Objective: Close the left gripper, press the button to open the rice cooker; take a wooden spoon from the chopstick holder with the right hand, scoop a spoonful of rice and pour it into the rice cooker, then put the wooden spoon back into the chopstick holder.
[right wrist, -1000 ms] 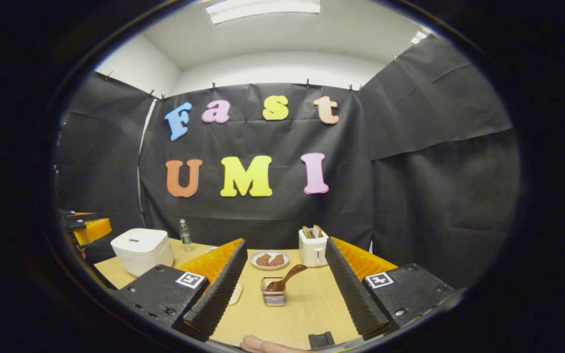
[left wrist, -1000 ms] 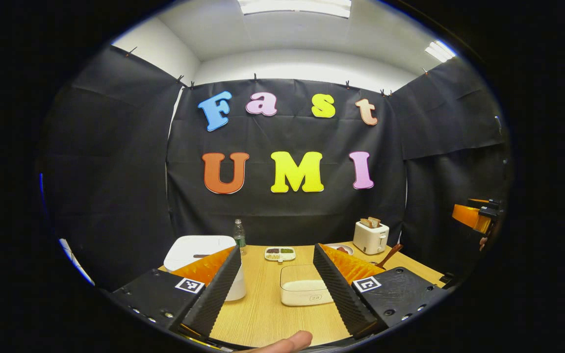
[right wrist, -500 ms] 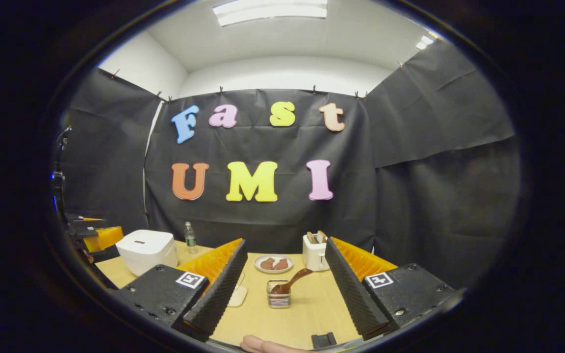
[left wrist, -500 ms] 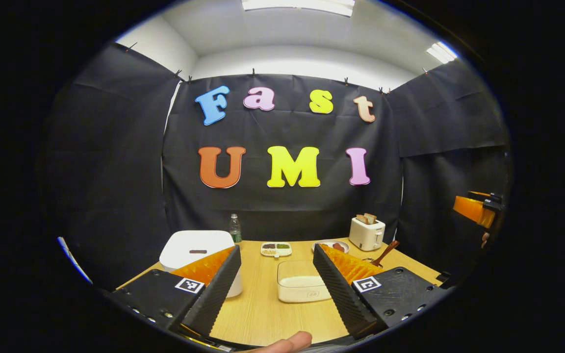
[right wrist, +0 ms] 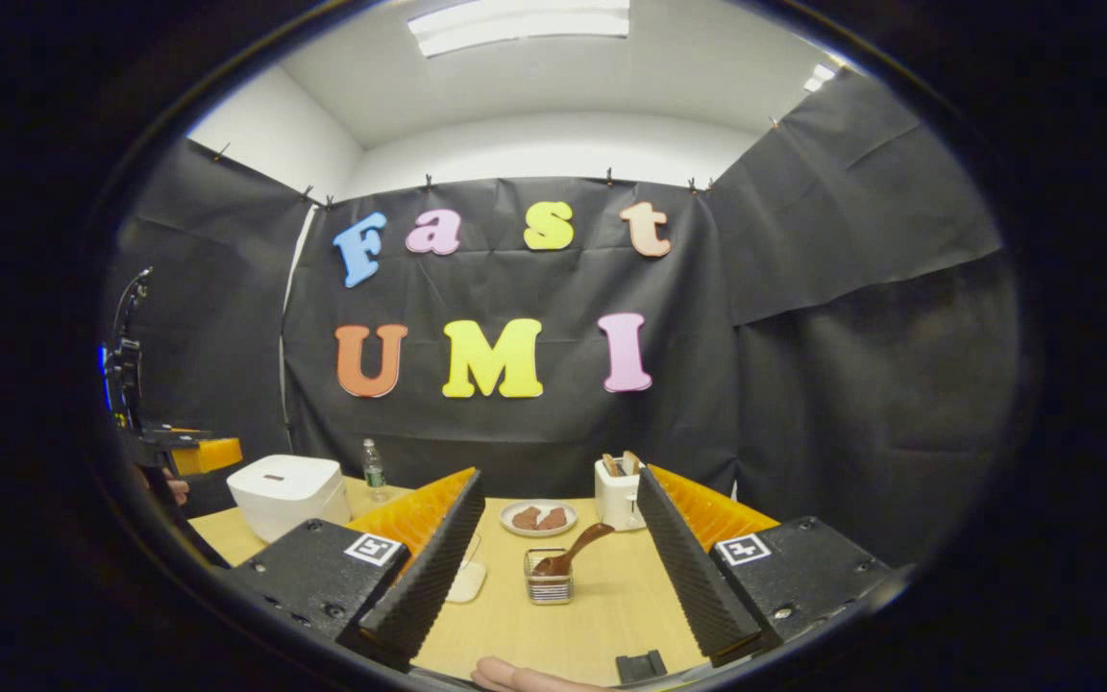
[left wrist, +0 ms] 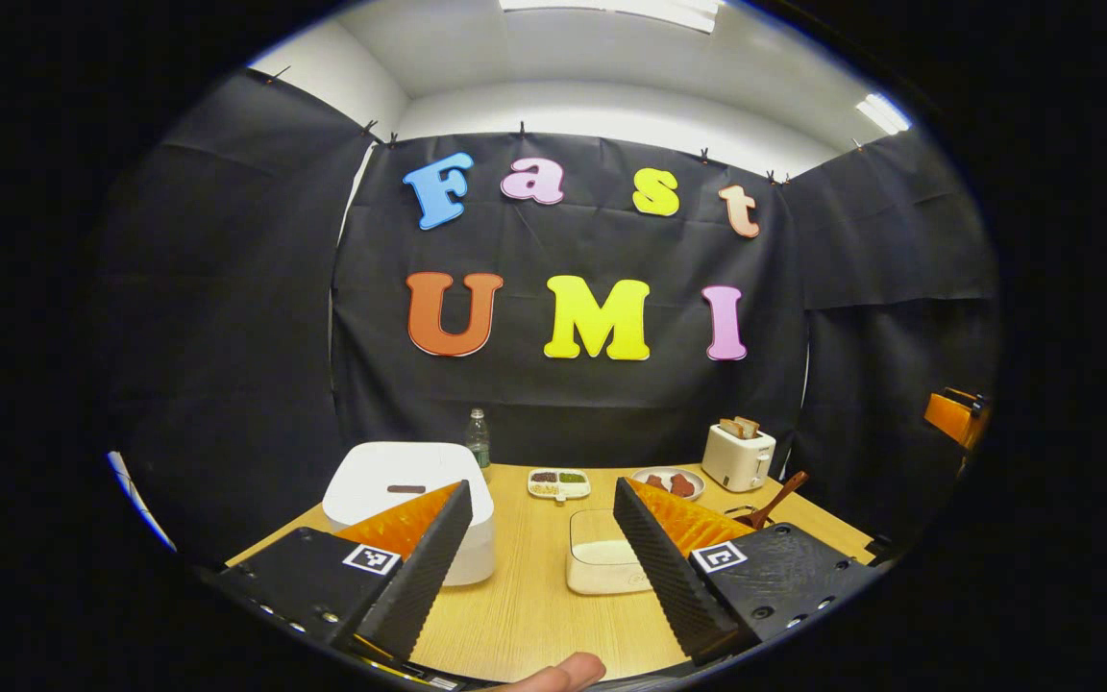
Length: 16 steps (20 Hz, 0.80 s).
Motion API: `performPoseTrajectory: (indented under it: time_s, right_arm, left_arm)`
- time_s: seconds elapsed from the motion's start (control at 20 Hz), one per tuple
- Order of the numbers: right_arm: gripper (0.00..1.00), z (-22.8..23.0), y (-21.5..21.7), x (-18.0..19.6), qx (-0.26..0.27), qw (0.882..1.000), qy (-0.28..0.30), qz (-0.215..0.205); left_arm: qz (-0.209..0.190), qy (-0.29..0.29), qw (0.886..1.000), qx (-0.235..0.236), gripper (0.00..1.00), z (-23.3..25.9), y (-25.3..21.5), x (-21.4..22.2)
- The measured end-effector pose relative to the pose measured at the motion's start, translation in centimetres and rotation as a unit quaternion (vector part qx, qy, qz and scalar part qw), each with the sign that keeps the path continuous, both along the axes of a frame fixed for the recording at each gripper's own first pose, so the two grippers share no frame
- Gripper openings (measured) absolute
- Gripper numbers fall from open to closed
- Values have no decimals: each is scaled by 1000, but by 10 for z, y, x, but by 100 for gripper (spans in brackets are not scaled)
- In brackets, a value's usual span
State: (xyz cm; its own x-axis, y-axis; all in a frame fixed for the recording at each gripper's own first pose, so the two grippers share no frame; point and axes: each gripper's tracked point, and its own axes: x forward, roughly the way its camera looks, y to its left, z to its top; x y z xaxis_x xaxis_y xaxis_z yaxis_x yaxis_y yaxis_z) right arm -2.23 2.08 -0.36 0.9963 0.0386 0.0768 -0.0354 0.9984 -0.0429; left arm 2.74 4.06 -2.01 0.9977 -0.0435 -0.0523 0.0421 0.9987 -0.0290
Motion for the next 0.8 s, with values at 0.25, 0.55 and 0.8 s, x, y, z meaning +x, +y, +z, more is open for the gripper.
performPoseTrajectory:
  time_s: [0.25,0.55,0.8]
  right_arm:
    - [100,-12,-2,6,6,1000,0,3]
    - [100,-20,4,16,2,1000,-3,12]
    - [100,-44,8,33,-2,1000,1,16]
  left_arm:
    - [26,24,999,13,79,-13,36,29]
    - [46,72,996,22,41,-46,72,78]
    - [99,135,985,30,0,-70,112,125]
